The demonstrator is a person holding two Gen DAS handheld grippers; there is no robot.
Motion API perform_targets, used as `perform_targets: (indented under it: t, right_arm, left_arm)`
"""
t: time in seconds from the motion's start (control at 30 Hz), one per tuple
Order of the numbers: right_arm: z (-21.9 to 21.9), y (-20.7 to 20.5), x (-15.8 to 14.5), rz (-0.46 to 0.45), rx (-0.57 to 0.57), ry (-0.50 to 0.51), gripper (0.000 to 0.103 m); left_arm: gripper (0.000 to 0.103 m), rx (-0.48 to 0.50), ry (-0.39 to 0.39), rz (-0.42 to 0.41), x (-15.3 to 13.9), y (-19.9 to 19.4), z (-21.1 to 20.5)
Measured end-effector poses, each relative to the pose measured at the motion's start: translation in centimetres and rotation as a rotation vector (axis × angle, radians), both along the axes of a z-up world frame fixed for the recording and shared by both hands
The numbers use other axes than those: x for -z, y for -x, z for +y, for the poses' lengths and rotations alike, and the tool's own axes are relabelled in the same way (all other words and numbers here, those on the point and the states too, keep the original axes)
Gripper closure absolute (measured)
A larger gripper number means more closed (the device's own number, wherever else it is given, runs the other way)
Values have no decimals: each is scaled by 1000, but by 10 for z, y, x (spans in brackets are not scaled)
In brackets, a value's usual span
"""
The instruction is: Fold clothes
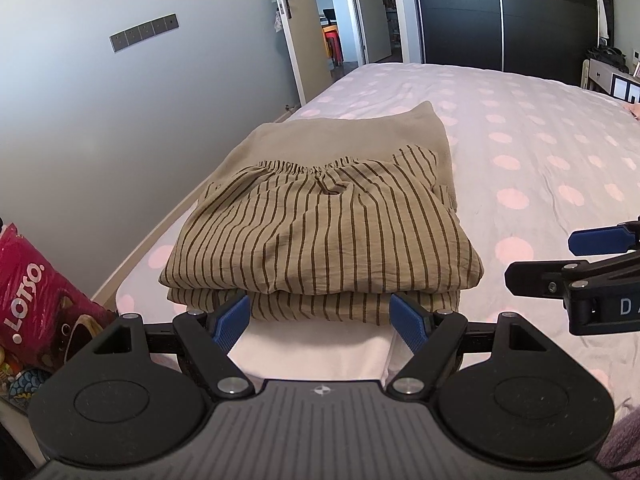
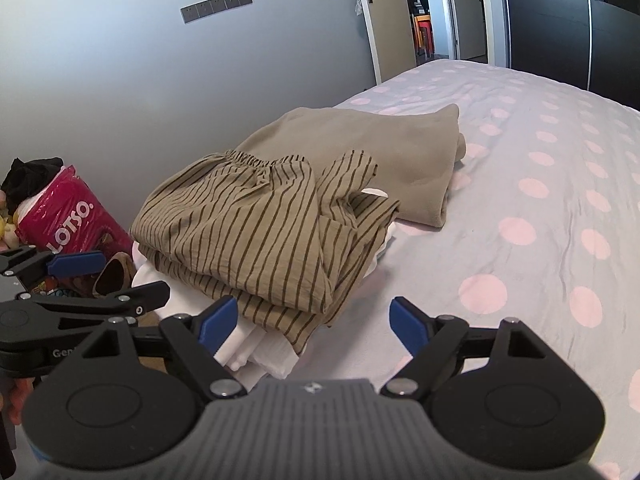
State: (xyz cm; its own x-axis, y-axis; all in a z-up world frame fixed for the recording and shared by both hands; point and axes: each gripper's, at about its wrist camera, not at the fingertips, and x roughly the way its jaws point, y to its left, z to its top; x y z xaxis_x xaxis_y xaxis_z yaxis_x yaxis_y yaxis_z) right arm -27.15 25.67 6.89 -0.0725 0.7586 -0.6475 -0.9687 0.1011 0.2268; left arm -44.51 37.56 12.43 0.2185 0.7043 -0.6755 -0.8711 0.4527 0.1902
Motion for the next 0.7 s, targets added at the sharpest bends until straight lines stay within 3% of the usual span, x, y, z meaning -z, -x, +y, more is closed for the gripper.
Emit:
perform_targets:
  t: [0.7]
  right_arm:
    - [-1,-1,2,-7,-4,4,18]
  left_arm:
    - [27,-11,14,-23,1,5,6]
